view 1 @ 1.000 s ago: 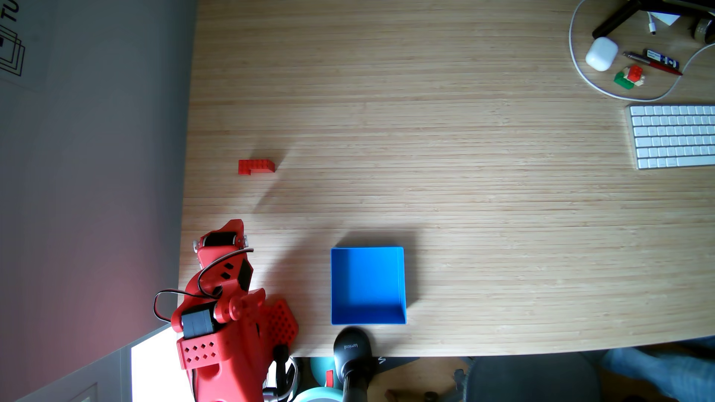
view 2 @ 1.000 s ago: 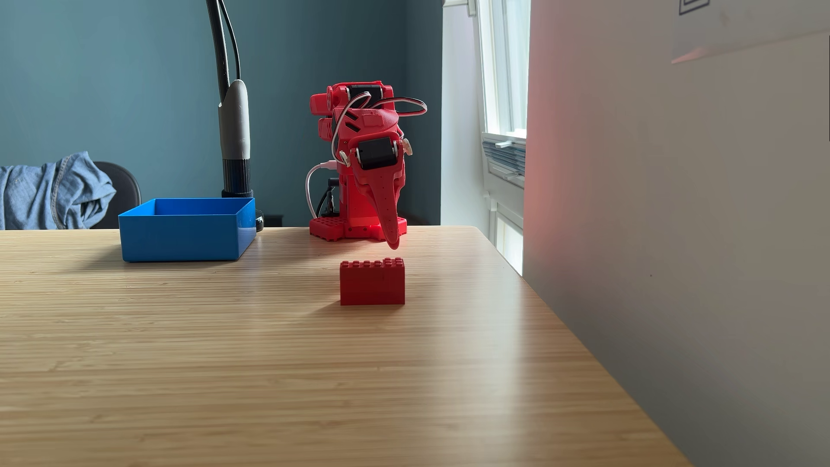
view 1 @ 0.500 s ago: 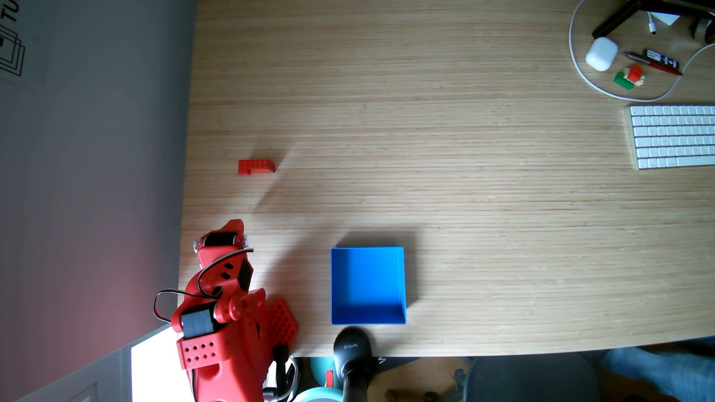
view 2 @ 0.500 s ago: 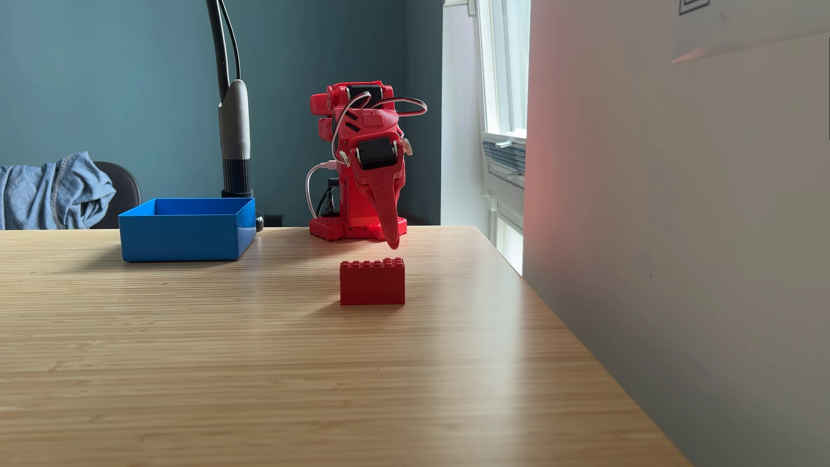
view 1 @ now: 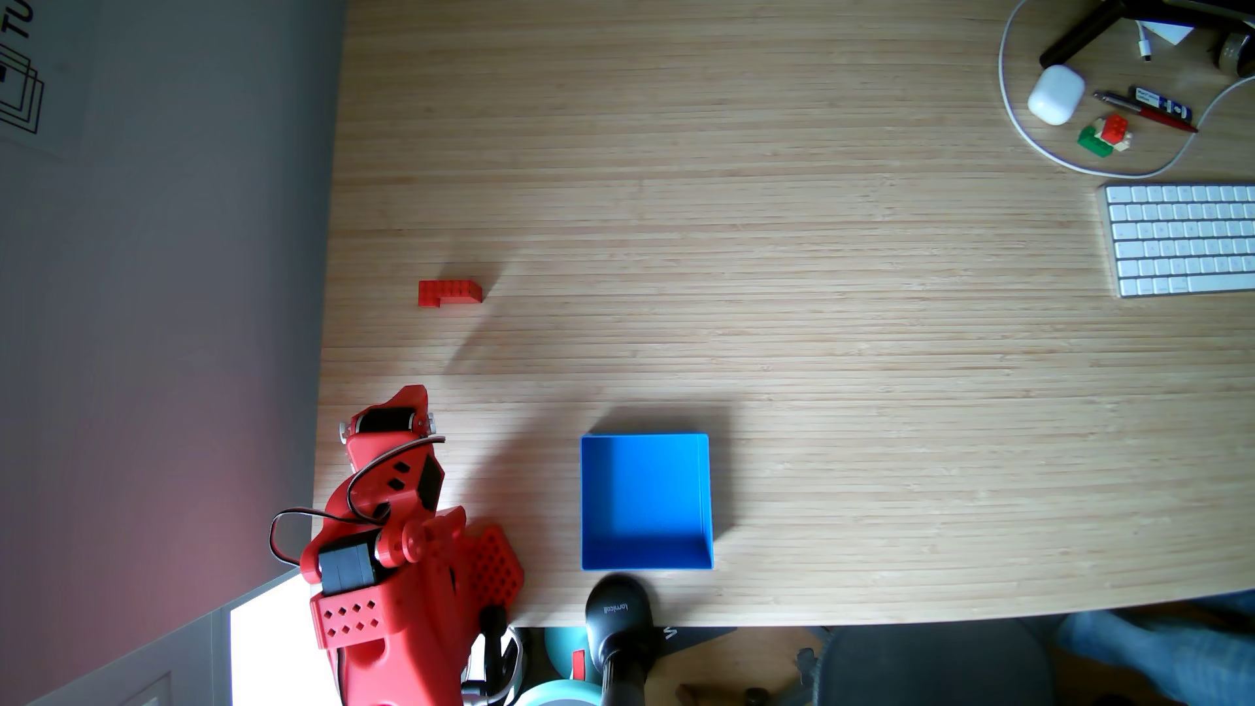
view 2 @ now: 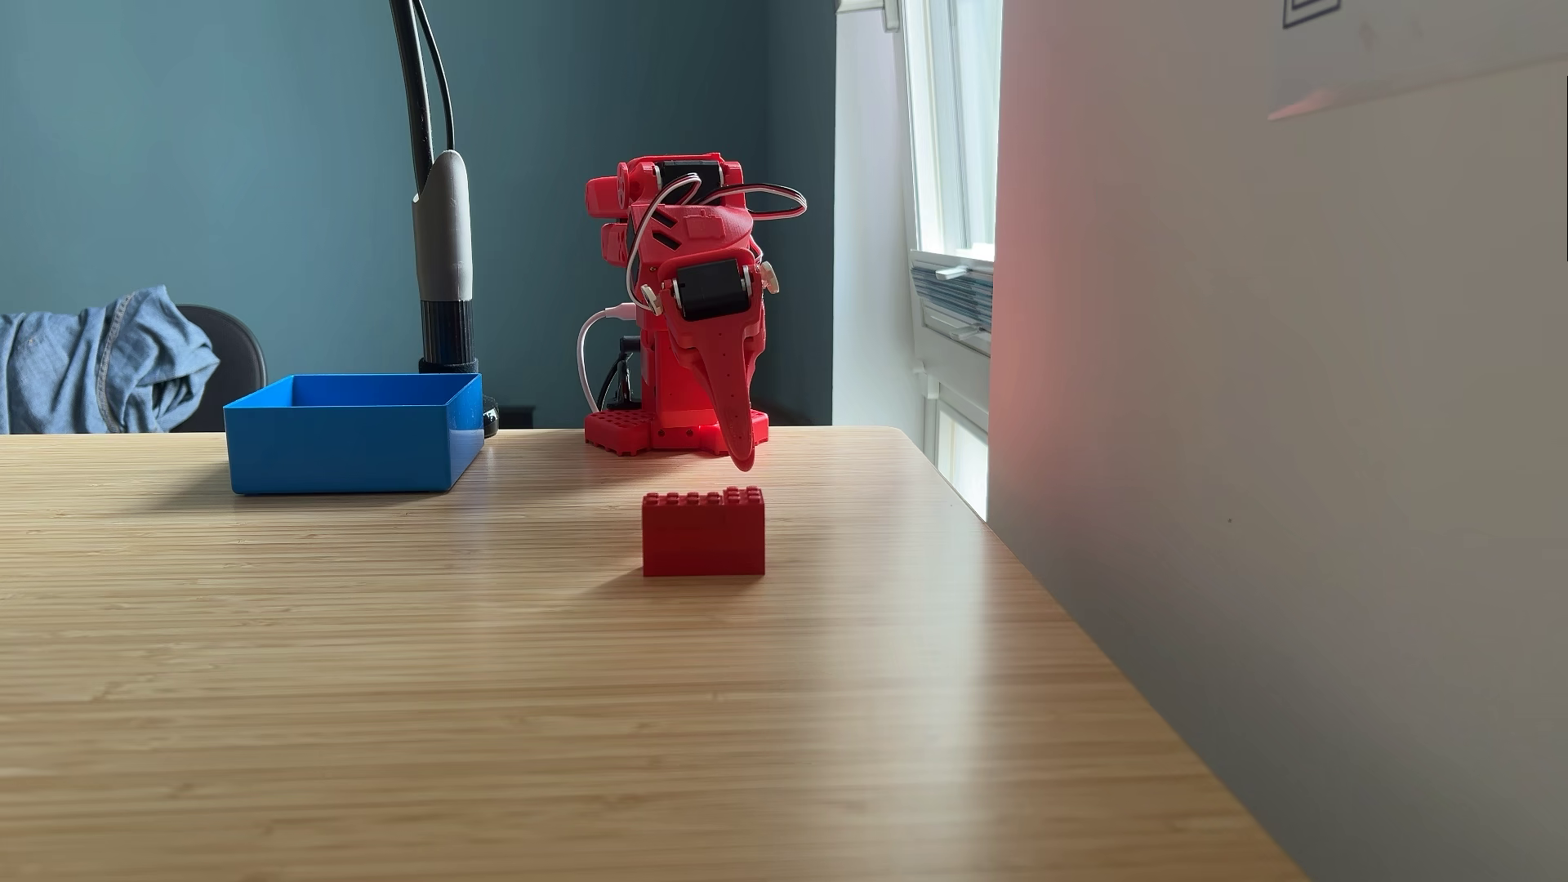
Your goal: Put the red lego brick in blue bin
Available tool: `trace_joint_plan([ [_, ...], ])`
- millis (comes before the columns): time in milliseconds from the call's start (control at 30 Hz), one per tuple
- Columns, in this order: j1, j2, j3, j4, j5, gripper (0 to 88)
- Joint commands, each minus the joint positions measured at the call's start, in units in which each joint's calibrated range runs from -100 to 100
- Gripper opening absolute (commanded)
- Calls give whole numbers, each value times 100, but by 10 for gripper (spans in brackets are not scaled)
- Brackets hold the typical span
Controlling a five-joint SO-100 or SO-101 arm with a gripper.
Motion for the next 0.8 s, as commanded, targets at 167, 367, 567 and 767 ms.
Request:
trace_joint_plan([
  [167,14,-43,50,-3,10,11],
  [367,14,-43,50,-3,10,1],
  [567,14,-43,50,-3,10,1],
  [767,-8,-35,50,-3,0,1],
])
